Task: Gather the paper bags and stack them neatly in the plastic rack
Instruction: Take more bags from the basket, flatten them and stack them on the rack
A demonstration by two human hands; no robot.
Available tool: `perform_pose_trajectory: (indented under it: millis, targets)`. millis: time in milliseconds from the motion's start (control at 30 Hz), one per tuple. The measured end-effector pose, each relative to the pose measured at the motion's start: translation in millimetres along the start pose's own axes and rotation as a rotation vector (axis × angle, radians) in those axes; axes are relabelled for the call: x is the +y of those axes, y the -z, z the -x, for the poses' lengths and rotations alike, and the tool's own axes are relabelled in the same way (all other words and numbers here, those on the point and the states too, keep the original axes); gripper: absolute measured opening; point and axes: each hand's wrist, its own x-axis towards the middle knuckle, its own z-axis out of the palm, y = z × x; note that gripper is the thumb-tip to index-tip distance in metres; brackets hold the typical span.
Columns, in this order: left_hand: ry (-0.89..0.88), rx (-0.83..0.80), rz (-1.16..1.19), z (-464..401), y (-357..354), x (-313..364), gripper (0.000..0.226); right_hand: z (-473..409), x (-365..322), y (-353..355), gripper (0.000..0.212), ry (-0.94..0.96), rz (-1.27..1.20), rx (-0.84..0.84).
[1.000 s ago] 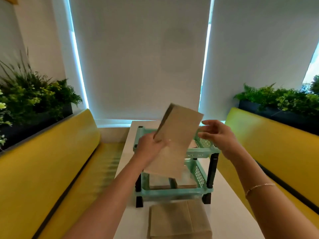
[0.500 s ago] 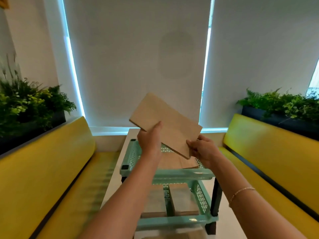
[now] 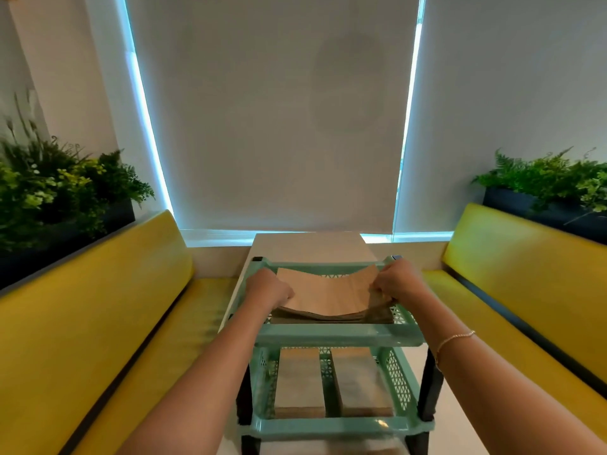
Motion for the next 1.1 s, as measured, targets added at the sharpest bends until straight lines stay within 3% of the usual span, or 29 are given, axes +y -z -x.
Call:
perform_pose_trajectory:
  millis: [100,200,333,867,1000,1100]
  targets:
    - [0.009,-0.018,-0.09,-1,-9,0,0.022,5,0,-1,0.011,-0.007,0.129,-0.012]
    - [0.013,0.0,-0.089,-3,-15,-1,0.028,4,3,-4,0.01,-0.002,0.153,0.025]
    - [0.013,0.026,-0.112,-5,-18,-2,0.019,2,5,-7,0.009,-0.001,0.158,0.018]
    - [-0.009,-0.032,-0.275,2,-19,1,0.027,13,1,-12,0.017,-0.079,0.231,-0.088]
    - [-0.123,0.133,-0.129,14,-15,5,0.033,29,-6,-4,0.037,0.043,0.164,0.097]
    - [-0.283,0.17,0.081,41,-4,14,0.045,56,-18,14,0.049,0.158,0.044,0.178]
